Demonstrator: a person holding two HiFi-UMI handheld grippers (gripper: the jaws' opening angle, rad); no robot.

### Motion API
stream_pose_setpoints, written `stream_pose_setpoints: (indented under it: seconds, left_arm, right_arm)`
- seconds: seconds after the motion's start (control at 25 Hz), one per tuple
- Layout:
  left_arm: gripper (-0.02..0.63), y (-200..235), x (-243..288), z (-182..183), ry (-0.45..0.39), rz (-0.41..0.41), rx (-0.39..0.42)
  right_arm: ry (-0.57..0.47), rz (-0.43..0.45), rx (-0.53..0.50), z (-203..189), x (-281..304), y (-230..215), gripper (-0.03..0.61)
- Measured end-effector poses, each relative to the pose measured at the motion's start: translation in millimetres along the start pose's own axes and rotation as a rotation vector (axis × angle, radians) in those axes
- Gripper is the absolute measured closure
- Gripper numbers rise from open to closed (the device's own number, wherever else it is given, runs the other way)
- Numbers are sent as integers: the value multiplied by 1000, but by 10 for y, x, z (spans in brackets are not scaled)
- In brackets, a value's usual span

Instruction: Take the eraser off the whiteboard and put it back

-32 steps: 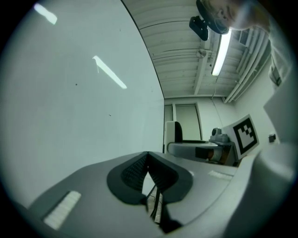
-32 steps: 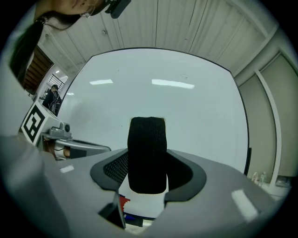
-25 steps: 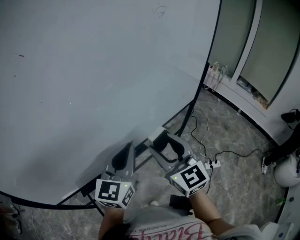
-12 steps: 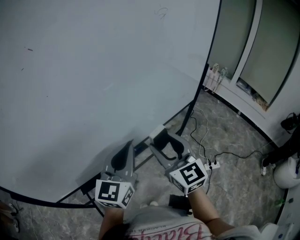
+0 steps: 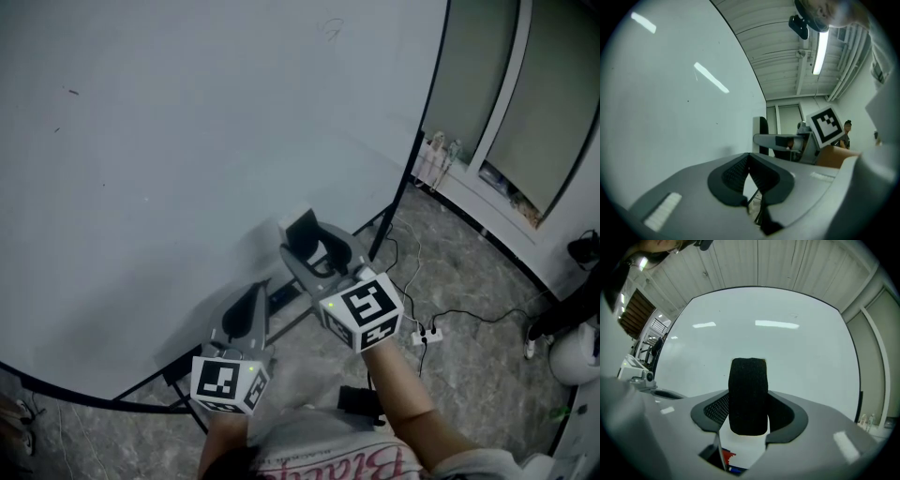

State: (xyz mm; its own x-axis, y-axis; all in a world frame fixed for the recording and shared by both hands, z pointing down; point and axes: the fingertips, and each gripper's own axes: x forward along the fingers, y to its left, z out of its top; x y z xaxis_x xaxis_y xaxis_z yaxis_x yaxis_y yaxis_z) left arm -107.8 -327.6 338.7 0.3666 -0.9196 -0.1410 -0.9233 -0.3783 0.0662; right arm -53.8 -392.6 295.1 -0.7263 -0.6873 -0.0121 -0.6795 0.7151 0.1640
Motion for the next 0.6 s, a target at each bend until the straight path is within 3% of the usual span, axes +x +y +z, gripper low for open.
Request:
stream_pose_setpoints:
  seconds: [0.6]
  left_arm:
    - [615, 72, 4, 5, -2, 27, 4]
  right_arm:
    - [9, 1, -47, 304, 650, -45, 342]
